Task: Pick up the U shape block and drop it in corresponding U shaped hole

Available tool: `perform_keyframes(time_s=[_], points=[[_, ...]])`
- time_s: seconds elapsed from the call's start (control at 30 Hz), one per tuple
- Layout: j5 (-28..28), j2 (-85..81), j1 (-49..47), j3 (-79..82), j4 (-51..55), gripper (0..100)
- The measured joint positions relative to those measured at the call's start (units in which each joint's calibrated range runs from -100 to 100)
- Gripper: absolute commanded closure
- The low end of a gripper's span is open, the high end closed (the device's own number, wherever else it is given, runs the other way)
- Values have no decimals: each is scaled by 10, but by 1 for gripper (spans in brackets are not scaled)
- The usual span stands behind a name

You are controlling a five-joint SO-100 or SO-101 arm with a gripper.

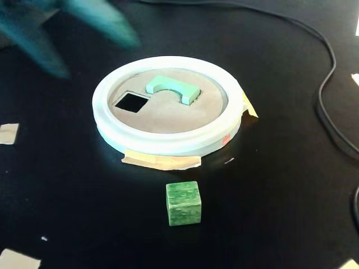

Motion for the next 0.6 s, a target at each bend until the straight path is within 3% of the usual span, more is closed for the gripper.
perform_keyframes(time_s=[0.13, 0.4, 0.6], points=[[0, -121, 2, 134, -28, 0], [1, -527, 0, 602, -247, 0], [1, -693, 25, 818, -292, 0]])
